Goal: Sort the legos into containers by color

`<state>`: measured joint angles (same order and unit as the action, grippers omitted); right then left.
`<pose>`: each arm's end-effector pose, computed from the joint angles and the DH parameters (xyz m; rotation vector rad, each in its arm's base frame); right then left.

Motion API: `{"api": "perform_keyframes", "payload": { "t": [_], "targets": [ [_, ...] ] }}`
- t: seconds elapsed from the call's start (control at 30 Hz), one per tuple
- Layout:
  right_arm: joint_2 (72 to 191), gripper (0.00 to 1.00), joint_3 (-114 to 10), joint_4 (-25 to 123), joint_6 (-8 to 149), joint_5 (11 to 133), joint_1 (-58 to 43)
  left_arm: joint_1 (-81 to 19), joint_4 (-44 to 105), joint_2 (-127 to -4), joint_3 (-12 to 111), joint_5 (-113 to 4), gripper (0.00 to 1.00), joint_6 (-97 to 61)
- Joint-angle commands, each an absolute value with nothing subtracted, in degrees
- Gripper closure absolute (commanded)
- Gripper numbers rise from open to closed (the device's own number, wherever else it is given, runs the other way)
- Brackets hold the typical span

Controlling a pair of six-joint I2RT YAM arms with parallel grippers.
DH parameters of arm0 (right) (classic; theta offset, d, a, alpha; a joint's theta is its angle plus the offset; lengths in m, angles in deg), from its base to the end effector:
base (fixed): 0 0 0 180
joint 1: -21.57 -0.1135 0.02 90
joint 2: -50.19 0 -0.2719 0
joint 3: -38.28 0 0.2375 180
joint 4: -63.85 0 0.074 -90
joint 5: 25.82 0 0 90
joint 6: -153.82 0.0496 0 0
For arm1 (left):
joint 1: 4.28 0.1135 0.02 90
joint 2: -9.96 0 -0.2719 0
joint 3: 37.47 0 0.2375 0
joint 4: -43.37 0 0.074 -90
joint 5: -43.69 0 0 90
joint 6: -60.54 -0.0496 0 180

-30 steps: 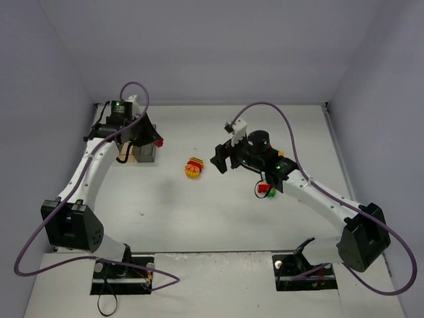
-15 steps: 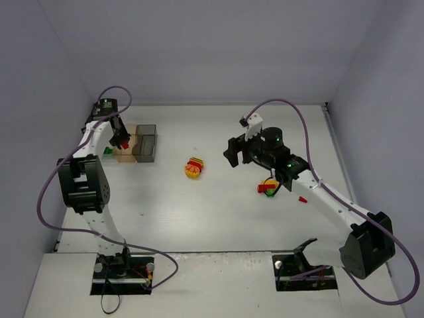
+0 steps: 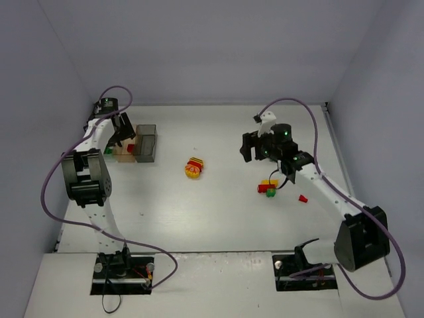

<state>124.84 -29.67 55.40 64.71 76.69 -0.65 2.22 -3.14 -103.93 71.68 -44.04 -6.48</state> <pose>0.2756 0.1242 0.3160 -0.4947 1.7888 0.4821 0.4411 0.0522 0.2461 -0.6440 2.3802 -0.0759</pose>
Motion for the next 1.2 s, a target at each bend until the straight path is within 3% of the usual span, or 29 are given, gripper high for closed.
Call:
{"api": "perform_keyframes", "payload": {
  "t": [0.0, 0.37, 0.7, 0.87, 1.03, 1.07, 1.17],
  "targets": [
    [130.07, 0.26, -35.05, 57.92, 63.38, 76.92, 5.38, 2.66, -2.73, -97.73, 72.97, -46.30, 0.33, -4.77],
    [153.53, 0.27, -50.17, 55.29, 59.70, 80.52, 14.26, -9.79, -2.73, -74.27, 57.07, -55.53, 0.31, -0.10],
    [161.19, 0.30, -51.67, 52.91, 56.27, 84.84, 16.03, -18.08, -6.86, -59.31, 47.22, -61.15, 0.31, 0.42],
    [163.92, 0.50, -52.46, 53.00, 56.44, 85.53, 16.03, -19.31, -6.95, -55.09, 44.05, -63.53, 0.31, 0.51],
    [161.48, 0.96, -52.55, 53.79, 58.71, 86.94, 15.51, -21.06, -4.84, -54.47, 42.73, -65.03, 0.31, 2.44],
    [160.33, 1.00, -52.20, 55.01, 59.77, 87.03, 15.24, -21.59, -3.53, -54.56, 42.73, -65.03, 0.31, 2.88],
    [154.71, 1.00, -49.75, 58.53, 66.43, 87.82, 13.49, -24.66, -0.46, -55.17, 42.73, -64.94, 0.31, 5.16]
  ]
}}
